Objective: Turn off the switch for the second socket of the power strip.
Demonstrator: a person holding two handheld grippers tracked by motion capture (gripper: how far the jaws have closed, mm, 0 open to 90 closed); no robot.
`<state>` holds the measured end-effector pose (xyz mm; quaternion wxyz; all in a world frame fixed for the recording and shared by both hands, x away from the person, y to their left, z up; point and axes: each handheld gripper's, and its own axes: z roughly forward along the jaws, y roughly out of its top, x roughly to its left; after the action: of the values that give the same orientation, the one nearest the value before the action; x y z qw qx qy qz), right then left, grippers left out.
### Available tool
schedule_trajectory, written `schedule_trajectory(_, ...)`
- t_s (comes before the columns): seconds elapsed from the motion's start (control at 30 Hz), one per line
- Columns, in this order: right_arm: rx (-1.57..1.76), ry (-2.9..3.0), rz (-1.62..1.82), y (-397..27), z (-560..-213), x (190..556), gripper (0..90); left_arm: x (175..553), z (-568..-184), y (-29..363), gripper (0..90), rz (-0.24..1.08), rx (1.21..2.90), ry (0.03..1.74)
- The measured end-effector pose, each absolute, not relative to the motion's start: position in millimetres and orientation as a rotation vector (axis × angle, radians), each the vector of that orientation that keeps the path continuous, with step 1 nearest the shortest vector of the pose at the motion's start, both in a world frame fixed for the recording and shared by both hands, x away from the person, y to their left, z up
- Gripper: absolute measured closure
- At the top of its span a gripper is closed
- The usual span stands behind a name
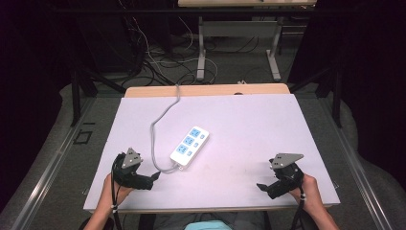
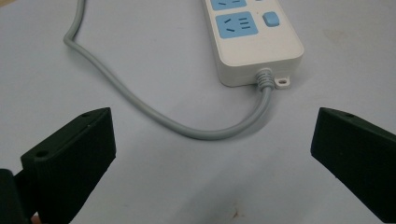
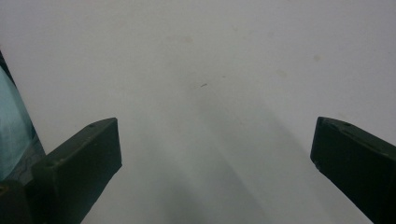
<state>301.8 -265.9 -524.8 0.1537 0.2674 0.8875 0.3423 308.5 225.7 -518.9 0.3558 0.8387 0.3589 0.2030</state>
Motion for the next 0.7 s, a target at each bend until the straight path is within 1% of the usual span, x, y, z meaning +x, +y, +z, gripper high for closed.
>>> schedule_trajectory(0.17, 0.778, 2.548, 0.979, -265.4, -524.7, 301.2, 1.1, 304.1, -521.6, 230.9, 0.0, 0.532, 2.166, 0.937)
schedule_trajectory(0.43, 0.777, 2.555, 0.972, -265.4, -524.4, 301.4, 1.1, 299.7, -525.1, 236.6, 0.0, 0.51, 2.139, 0.962)
schedule_trajectory(0.7, 0.782, 2.556, 0.974, -265.3, -524.2, 301.0, 1.1, 297.9, -528.2, 238.4, 0.0, 0.496, 2.149, 0.952)
